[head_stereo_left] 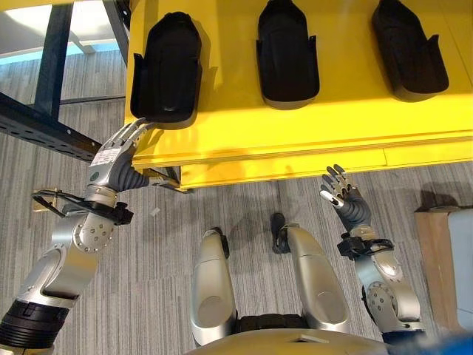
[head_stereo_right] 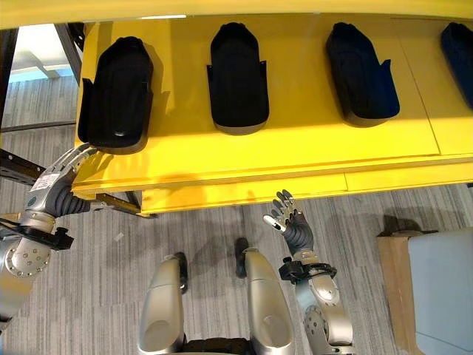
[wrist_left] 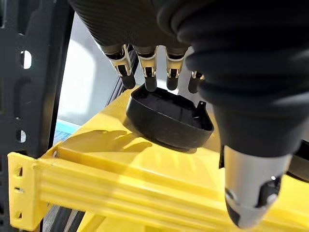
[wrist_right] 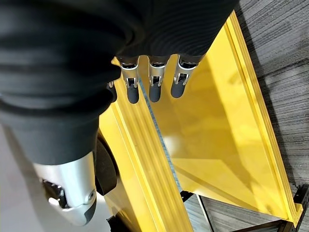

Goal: Move parts from the plastic box to the shelf.

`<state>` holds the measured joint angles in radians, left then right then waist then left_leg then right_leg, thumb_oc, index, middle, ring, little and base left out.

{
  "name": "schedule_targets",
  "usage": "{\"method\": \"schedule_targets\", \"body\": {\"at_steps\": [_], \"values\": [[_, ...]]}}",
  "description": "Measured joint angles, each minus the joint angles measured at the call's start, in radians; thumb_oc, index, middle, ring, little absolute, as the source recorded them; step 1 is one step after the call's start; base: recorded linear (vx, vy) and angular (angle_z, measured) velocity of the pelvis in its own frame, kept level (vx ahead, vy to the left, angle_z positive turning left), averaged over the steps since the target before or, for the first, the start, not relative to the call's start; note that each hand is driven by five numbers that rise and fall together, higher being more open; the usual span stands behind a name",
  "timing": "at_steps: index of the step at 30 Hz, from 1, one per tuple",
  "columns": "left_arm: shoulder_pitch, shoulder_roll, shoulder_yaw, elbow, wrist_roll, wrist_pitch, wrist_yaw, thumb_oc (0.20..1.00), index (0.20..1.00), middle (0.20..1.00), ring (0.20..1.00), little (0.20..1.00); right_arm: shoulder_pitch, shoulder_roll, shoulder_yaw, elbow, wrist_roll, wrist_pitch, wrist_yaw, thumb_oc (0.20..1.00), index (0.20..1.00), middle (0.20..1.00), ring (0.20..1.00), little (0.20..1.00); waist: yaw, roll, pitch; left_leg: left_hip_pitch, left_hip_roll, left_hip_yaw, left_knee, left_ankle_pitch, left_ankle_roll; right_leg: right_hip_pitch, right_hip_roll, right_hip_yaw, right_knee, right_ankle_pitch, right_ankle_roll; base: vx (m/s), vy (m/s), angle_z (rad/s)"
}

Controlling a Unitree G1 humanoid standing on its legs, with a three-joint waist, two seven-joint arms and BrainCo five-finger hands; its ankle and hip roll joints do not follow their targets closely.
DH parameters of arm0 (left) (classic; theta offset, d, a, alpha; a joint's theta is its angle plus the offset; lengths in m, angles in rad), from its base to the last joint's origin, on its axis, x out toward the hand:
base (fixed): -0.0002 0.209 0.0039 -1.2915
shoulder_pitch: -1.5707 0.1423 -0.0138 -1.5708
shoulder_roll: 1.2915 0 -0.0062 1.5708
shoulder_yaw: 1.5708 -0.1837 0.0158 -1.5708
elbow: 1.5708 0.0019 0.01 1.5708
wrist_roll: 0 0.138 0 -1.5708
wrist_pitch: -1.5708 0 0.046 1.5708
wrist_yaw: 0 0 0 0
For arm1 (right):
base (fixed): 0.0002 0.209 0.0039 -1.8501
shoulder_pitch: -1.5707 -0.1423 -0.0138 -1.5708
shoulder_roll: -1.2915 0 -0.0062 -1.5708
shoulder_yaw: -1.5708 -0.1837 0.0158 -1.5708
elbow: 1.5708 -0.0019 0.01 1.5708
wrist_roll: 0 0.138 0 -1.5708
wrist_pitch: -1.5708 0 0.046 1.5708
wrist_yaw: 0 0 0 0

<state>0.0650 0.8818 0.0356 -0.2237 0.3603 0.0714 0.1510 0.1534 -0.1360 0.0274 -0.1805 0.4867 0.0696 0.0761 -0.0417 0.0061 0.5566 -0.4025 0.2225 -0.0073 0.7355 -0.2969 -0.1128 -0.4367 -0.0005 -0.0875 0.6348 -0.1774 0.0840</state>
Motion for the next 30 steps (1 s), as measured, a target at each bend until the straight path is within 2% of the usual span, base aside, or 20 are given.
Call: {"method": "schedule_targets", "body": {"at_steps": [4,30], "values": [[-0.068,0.001,-0.039,0.068,0.000,0.001,0.000,1.000,1.000,1.000,1.000,1.000,0.000,0.002,0.001,0.002,0.000,0.000,0.001,1.000,1.000,1.000,1.000,1.000,-0.001,0.007,0.003,0.000,0.002,-0.002,-0.001,0.002,0.006,-0.001,0.000,-0.001,0.004,0.003,0.014,0.00,0.000,0.00],[-0.126,0.006,-0.088,0.070,-0.018,0.002,-0.001,1.000,1.000,1.000,1.000,1.000,-0.001,0.002,-0.013,0.002,0.000,0.000,0.001,1.000,1.000,1.000,1.000,1.000,-0.005,0.003,0.000,-0.004,0.003,0.000,-0.002,0.005,0.002,-0.006,0.001,-0.001,0.000,0.003,0.014,0.00,0.000,0.00]]}}
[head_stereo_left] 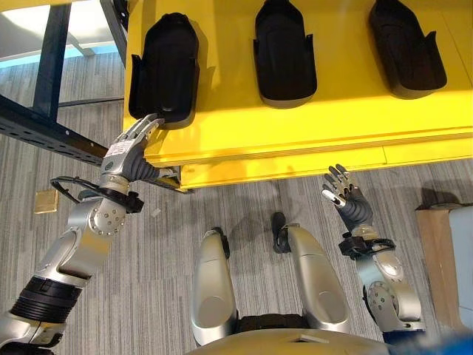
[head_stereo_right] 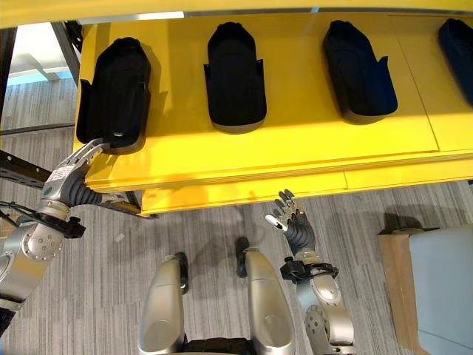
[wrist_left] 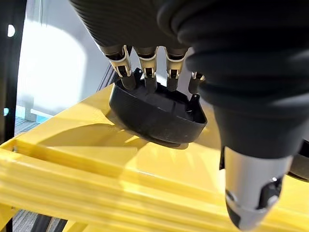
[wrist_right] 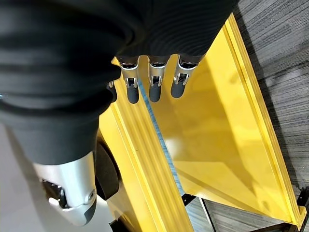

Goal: Move parts from the plastic box to the shelf.

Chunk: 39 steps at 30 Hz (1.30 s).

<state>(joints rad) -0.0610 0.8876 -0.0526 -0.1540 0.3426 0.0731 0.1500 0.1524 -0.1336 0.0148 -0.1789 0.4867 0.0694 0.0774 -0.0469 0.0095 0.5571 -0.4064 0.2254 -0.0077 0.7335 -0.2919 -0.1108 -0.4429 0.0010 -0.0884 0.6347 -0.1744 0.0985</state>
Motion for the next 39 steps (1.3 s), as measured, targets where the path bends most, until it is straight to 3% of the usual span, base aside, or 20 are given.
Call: {"method": "schedule_targets", "body": {"at_steps": [39], "values": [[-0.122,-0.009,-0.147,0.043,0.000,-0.001,-0.035,1.000,1.000,1.000,1.000,1.000,0.002,0.000,0.002,0.001,0.000,0.000,-0.001,1.000,1.000,1.000,1.000,1.000,-0.018,-0.008,-0.002,0.005,0.000,0.001,0.002,0.004,-0.007,0.005,0.000,0.000,0.003,0.000,0.000,0.00,0.000,0.00]]}}
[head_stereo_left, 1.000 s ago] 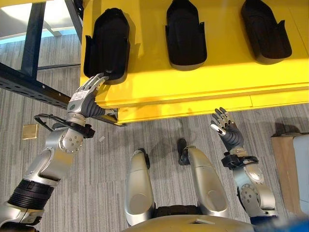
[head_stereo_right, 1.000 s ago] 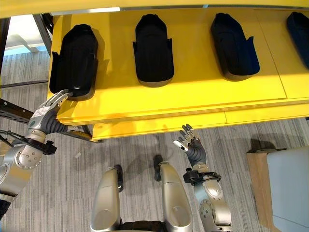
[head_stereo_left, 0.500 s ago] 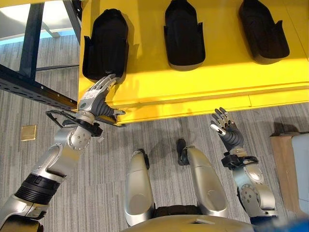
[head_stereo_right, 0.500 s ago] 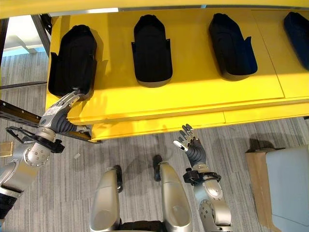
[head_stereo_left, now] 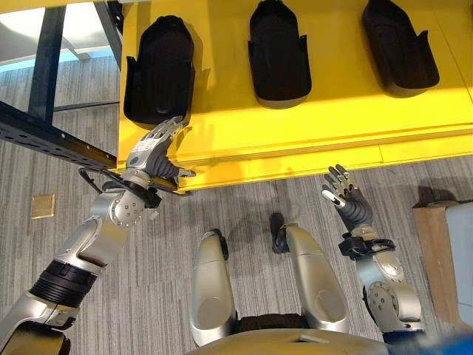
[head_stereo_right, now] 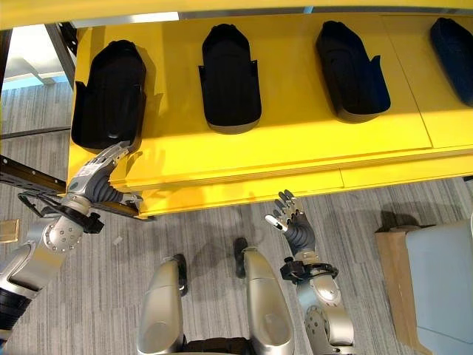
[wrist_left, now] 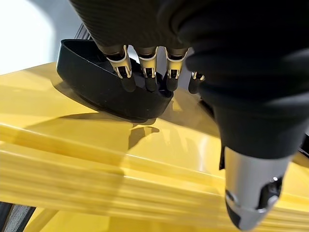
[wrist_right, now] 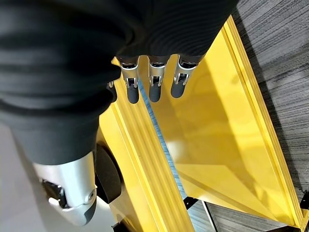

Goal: Move parts from the plastic box to the shelf.

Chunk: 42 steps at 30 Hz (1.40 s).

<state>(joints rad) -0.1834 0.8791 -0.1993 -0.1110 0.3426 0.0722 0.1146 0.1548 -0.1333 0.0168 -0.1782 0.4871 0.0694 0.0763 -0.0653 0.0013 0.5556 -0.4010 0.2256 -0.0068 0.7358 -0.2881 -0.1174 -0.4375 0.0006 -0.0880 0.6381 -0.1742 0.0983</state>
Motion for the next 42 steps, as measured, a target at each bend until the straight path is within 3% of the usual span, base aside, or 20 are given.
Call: {"method": "schedule_targets", "body": {"at_steps": [18,30,42], "values": [[-0.123,-0.015,-0.060,0.059,-0.001,0.001,0.001,1.000,1.000,1.000,1.000,1.000,0.000,0.002,0.004,0.004,0.001,0.000,-0.001,1.000,1.000,1.000,1.000,1.000,-0.004,-0.003,0.000,0.016,0.000,0.003,0.001,0.001,0.000,0.014,-0.001,0.002,0.000,0.002,0.003,0.00,0.000,0.00],[-0.154,-0.093,-0.114,0.076,-0.040,0.001,0.000,1.000,1.000,1.000,1.000,1.000,0.000,0.002,0.007,0.004,0.002,0.000,-0.002,1.000,1.000,1.000,1.000,1.000,-0.019,-0.007,0.001,0.017,0.000,0.003,0.000,0.001,0.000,0.015,-0.001,0.003,0.000,0.002,0.004,0.00,0.000,0.00],[-0.195,-0.163,-0.093,0.050,-0.049,0.002,0.004,1.000,1.000,1.000,1.000,1.000,-0.001,-0.001,0.026,0.006,0.005,-0.002,-0.004,1.000,1.000,1.000,1.000,1.000,-0.028,-0.008,0.001,0.033,0.000,0.004,-0.009,0.001,0.001,0.026,-0.001,0.003,0.000,0.002,0.005,0.00,0.000,0.00]]}}
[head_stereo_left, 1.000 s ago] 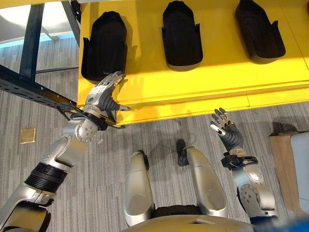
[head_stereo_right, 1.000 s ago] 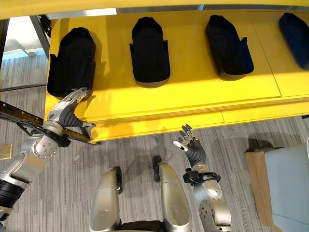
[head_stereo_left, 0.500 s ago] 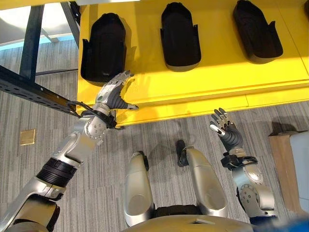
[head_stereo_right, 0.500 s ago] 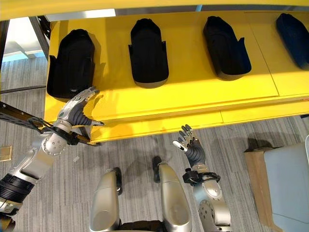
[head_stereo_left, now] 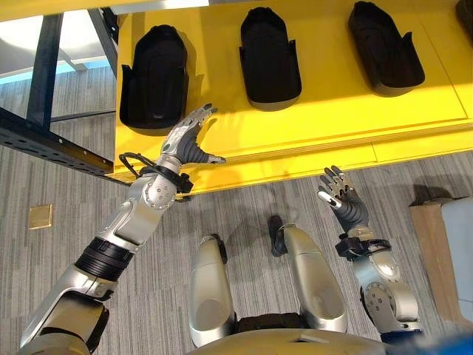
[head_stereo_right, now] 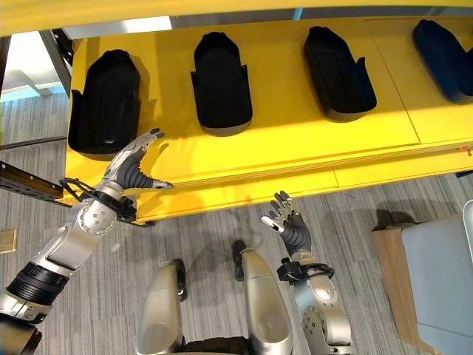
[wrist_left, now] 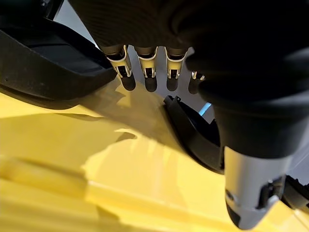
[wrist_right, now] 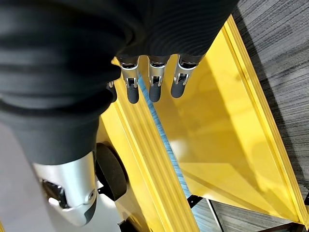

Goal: Move parts from the plastic box to the shelf.

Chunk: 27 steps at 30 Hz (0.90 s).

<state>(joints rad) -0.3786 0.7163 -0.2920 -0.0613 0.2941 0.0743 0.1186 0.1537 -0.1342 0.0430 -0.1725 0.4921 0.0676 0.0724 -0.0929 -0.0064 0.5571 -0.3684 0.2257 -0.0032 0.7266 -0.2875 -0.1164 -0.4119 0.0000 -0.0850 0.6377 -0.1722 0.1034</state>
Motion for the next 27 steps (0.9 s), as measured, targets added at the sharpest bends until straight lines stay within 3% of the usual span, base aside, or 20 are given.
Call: {"method": "schedule_targets", "body": {"at_steps": [4,8,11,14,15,18,21,26,27], "values": [[0.029,0.004,0.034,-0.079,0.000,-0.002,0.001,1.000,1.000,1.000,1.000,1.000,0.004,-0.001,0.003,0.000,0.000,-0.001,-0.004,1.000,1.000,1.000,1.000,1.000,0.024,-0.001,0.000,-0.006,0.001,-0.001,0.007,-0.002,-0.002,-0.034,-0.003,0.007,0.065,-0.038,0.039,0.00,0.000,0.00],[0.156,0.021,0.061,-0.171,0.000,-0.005,-0.009,1.000,1.000,1.000,1.000,1.000,-0.001,-0.005,-0.006,-0.006,0.000,-0.003,-0.007,1.000,1.000,1.000,1.000,1.000,0.011,0.002,0.002,0.002,0.021,-0.006,0.009,-0.013,-0.031,-0.039,0.009,-0.009,0.051,-0.043,0.022,0.00,0.000,0.00],[0.262,0.051,0.068,-0.218,0.000,-0.008,-0.034,1.000,1.000,1.000,1.000,1.000,0.005,-0.010,-0.011,-0.007,0.000,-0.004,-0.009,1.000,1.000,1.000,1.000,1.000,0.005,0.006,0.002,0.000,0.023,0.002,0.003,-0.013,-0.030,-0.032,0.007,-0.009,0.025,-0.029,0.027,0.00,-0.002,-0.02],[0.340,0.059,0.133,-0.232,0.000,-0.021,-0.038,1.000,1.000,1.000,1.000,1.000,0.018,-0.013,0.003,-0.010,-0.001,-0.007,-0.008,1.000,1.000,1.000,1.000,1.000,0.035,0.018,0.007,-0.003,0.028,0.004,0.011,-0.025,-0.010,-0.044,-0.005,0.000,0.077,-0.034,0.046,0.00,-0.001,0.02],[0.380,0.068,0.164,-0.231,0.000,-0.015,-0.039,1.000,1.000,1.000,1.000,1.000,0.022,-0.014,0.004,-0.011,-0.002,-0.006,-0.008,1.000,1.000,1.000,1.000,1.000,0.046,0.016,0.006,-0.004,0.023,-0.005,0.016,-0.028,-0.017,-0.041,-0.002,-0.001,0.073,-0.060,0.038,0.00,-0.004,0.17],[0.495,0.084,0.220,-0.230,0.001,-0.016,-0.037,1.000,1.000,1.000,1.000,1.000,0.020,-0.023,-0.010,-0.039,-0.003,-0.007,-0.012,1.000,1.000,1.000,1.000,1.000,0.050,0.026,0.004,-0.012,0.030,-0.001,0.011,-0.016,-0.030,-0.040,0.002,-0.003,0.062,-0.062,0.014,-0.01,-0.003,0.07],[0.517,0.094,0.239,-0.214,0.003,-0.020,-0.029,1.000,1.000,1.000,1.000,1.000,0.017,-0.037,-0.022,-0.050,-0.005,-0.008,-0.017,1.000,1.000,1.000,1.000,1.000,0.053,0.040,0.008,-0.030,0.033,0.000,0.011,-0.012,-0.022,-0.046,-0.001,-0.007,0.045,-0.045,0.030,0.00,0.000,0.00],[0.534,0.117,0.258,-0.119,0.012,-0.016,-0.022,1.000,1.000,1.000,1.000,1.000,0.014,-0.036,-0.012,-0.050,-0.005,-0.008,-0.018,1.000,1.000,1.000,1.000,1.000,0.056,0.031,0.003,-0.033,0.031,0.000,0.012,-0.012,-0.022,-0.047,-0.002,-0.008,0.041,-0.041,0.020,0.00,0.000,0.00],[0.552,0.121,0.265,-0.116,0.012,-0.022,-0.021,1.000,1.000,1.000,1.000,1.000,0.011,-0.036,-0.010,-0.049,-0.005,-0.008,-0.019,1.000,1.000,1.000,1.000,1.000,0.057,0.042,0.008,-0.033,0.031,0.000,0.012,-0.011,-0.022,-0.047,-0.003,-0.008,0.041,-0.039,0.018,0.00,0.000,0.00]]}}
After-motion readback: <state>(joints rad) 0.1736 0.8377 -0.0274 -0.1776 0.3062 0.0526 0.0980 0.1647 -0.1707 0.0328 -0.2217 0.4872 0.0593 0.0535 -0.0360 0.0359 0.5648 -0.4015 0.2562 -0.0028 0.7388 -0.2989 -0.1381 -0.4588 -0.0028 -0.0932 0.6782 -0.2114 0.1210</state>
